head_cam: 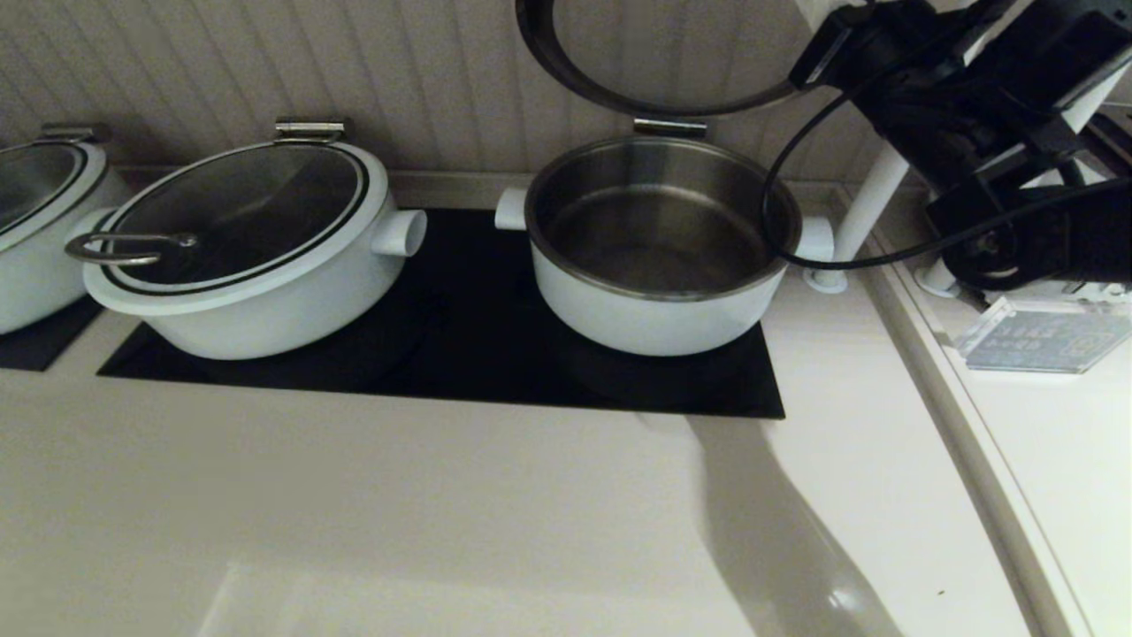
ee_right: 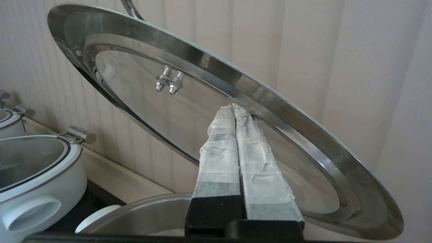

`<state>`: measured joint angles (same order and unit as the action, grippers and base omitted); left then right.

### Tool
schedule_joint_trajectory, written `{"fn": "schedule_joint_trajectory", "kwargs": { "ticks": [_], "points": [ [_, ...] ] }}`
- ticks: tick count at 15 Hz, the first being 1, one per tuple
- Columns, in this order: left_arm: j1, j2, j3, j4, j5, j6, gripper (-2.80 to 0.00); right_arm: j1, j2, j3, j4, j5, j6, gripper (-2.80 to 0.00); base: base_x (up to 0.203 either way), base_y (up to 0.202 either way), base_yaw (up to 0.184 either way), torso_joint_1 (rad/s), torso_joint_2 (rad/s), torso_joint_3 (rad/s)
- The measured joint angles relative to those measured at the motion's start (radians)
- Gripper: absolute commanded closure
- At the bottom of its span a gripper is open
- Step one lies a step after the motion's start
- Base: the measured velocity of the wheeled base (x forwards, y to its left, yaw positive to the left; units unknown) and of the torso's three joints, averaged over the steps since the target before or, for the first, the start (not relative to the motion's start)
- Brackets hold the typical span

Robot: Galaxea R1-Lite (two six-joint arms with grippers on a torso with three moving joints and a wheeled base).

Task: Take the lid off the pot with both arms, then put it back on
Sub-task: Open the pot lid completely

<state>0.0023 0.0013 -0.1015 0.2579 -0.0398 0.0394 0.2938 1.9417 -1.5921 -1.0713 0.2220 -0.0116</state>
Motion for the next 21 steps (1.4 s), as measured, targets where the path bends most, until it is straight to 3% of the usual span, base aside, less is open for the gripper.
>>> {"fn": "schedule_joint_trajectory", "kwargs": {
  "ticks": [11,21],
  "points": [
    [-0.001,0.0,0.0,0.0,0.0,0.0,0.0,-0.017,0.004,-0.014,-0.018,0.025,-0.002,0.0,0.0,0.0,0.0,0.0,0.0,0.0],
    [0.0,0.0,0.0,0.0,0.0,0.0,0.0,-0.018,-0.083,0.156,-0.025,0.038,-0.002,0.0,0.0,0.0,0.0,0.0,0.0,0.0]
  ]
}}
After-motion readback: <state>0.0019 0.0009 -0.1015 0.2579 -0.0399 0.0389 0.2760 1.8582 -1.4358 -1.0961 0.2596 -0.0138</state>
